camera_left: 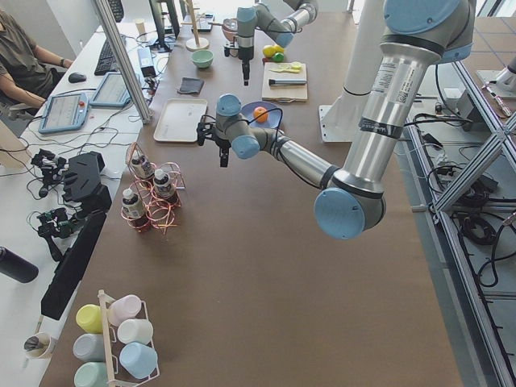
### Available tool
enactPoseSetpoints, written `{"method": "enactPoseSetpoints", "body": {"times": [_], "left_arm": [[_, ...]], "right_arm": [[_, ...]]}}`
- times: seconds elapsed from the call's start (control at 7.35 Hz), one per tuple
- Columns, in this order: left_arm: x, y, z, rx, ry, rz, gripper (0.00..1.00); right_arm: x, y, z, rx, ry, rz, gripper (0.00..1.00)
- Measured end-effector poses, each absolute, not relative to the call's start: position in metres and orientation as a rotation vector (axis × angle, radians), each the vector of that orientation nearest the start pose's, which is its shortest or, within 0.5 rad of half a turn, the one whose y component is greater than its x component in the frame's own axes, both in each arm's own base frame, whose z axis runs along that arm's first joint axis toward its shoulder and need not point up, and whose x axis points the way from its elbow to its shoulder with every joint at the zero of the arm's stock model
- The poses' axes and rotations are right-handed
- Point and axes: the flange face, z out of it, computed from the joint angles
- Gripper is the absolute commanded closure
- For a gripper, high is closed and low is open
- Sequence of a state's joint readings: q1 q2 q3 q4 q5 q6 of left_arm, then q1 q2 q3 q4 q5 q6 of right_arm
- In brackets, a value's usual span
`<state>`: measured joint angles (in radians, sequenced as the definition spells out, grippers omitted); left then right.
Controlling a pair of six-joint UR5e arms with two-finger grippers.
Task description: Pick orange to plate
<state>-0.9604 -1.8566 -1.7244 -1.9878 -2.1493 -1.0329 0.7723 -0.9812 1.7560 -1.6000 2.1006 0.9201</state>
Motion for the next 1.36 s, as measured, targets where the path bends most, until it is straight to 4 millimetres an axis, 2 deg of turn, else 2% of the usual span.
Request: {"method": "enactPoseSetpoints", "body": {"times": [0.14, 0.41, 0.54, 0.68, 0.82, 0.95, 1.09, 1.22, 1.36], "left_arm": [[0.226, -0.546, 0.396, 0.181, 0.943, -0.081, 0.03], [0.115, -0.553, 0.440, 0.175, 0.884, 0.032, 0.03], [0.070, -0.551, 0.464, 0.175, 0.856, 0.071, 0.03], [0.035, -0.543, 0.490, 0.157, 0.832, 0.099, 0.03], [0.005, -0.530, 0.518, 0.135, 0.814, 0.119, 0.03], [-0.027, -0.515, 0.547, 0.128, 0.806, 0.133, 0.03], [-0.046, -0.504, 0.570, 0.121, 0.809, 0.146, 0.03], [-0.054, -0.495, 0.584, 0.110, 0.818, 0.144, 0.03], [-0.063, -0.488, 0.592, 0.104, 0.827, 0.128, 0.03]], "right_arm": [[-0.344, -0.536, 0.275, 0.094, -0.863, -0.105, 0.00], [-0.213, -0.567, 0.377, 0.123, -0.808, -0.185, 0.00], [-0.147, -0.572, 0.431, 0.134, -0.778, -0.226, 0.00], [-0.083, -0.573, 0.485, 0.138, -0.753, -0.268, 0.00], [-0.027, -0.567, 0.533, 0.138, -0.737, -0.297, 0.00], [0.016, -0.559, 0.570, 0.137, -0.733, -0.316, 0.00], [0.044, -0.550, 0.596, 0.138, -0.736, -0.327, 0.00], [0.059, -0.541, 0.612, 0.137, -0.739, -0.329, 0.00], [0.066, -0.534, 0.622, 0.131, -0.743, -0.327, 0.00]]}}
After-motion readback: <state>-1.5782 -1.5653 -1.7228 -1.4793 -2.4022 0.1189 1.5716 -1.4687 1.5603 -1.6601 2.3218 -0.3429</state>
